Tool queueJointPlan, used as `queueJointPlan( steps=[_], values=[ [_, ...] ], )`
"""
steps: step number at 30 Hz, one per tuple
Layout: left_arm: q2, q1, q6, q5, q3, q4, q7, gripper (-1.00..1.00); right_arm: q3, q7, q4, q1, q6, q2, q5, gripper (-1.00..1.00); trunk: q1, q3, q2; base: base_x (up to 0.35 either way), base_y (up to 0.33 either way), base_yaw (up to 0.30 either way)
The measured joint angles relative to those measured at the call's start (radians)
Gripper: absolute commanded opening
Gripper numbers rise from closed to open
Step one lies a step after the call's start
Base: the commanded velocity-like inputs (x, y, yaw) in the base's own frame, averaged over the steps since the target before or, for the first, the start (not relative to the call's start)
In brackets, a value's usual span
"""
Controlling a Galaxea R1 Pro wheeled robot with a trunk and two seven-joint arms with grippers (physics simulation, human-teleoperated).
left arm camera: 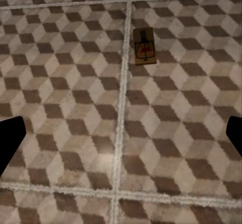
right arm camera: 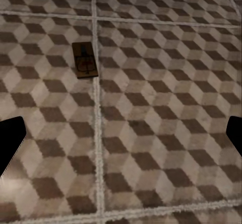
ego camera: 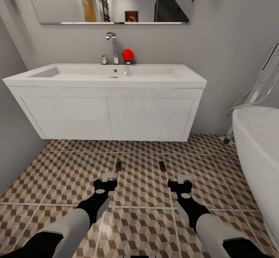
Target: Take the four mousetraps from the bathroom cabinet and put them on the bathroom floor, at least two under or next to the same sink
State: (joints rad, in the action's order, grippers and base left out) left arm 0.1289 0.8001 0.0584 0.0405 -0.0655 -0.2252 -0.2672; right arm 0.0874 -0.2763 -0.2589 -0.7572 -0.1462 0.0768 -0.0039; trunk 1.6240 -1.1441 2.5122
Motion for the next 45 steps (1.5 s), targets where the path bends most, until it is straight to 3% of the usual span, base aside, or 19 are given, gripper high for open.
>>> queueJointPlan(
  steps=[45],
  values=[
    [-0.001, 0.0, 0.0, 0.0, 0.0, 0.0, 0.0, 1.0, 0.001, 0.0, 0.0, 0.0, 0.002, -0.001, 0.0, 1.0, -0.02, 0.174, -0.011, 0.0, 0.0, 0.0]
  ],
)
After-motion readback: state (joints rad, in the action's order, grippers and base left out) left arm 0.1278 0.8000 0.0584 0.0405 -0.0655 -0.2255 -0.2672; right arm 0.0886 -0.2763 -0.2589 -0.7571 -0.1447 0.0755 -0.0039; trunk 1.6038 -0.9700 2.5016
